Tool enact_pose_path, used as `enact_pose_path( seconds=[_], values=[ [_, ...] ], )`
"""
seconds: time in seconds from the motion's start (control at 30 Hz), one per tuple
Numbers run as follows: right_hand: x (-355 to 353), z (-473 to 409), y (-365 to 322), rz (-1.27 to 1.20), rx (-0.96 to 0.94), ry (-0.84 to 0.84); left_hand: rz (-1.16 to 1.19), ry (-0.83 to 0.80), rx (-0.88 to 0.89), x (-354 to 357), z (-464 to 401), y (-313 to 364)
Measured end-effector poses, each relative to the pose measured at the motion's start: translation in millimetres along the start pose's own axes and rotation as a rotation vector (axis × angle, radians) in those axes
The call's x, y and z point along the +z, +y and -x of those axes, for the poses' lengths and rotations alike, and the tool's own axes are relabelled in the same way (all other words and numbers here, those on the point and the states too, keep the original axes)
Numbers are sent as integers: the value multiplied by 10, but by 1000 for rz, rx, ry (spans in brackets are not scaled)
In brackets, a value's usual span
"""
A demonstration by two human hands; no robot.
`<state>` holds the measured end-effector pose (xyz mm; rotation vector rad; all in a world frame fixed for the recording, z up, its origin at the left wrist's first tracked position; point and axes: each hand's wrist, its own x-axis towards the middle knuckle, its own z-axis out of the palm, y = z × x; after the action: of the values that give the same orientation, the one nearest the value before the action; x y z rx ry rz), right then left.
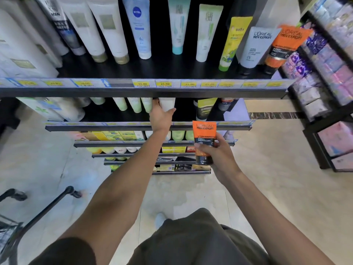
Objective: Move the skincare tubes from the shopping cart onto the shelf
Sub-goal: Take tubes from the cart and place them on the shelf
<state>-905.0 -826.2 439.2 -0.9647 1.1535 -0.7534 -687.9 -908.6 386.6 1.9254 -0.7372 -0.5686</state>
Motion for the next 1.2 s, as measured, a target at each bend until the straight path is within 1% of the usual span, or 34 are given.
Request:
enact_pose_path(
  seconds=[0.2, 0.4, 0.67, 0.83, 1.2],
  values=[
    [-106, -6, 32, -8, 9, -6, -60, 21, 12, 85, 23, -52],
    [-187, 10, 104, 29, 18, -16, -121, 12, 18, 153, -140, -41],
    [-356, 91, 156, 40, 34, 18, -110, 19, 0, 252, -308, -55],
    [-396, 96, 174, 28, 34, 23, -96, 26, 19, 287, -350, -101],
    [-357, 44, 198, 65, -2, 19, -200, 35, 32, 232, -299, -162]
  ],
)
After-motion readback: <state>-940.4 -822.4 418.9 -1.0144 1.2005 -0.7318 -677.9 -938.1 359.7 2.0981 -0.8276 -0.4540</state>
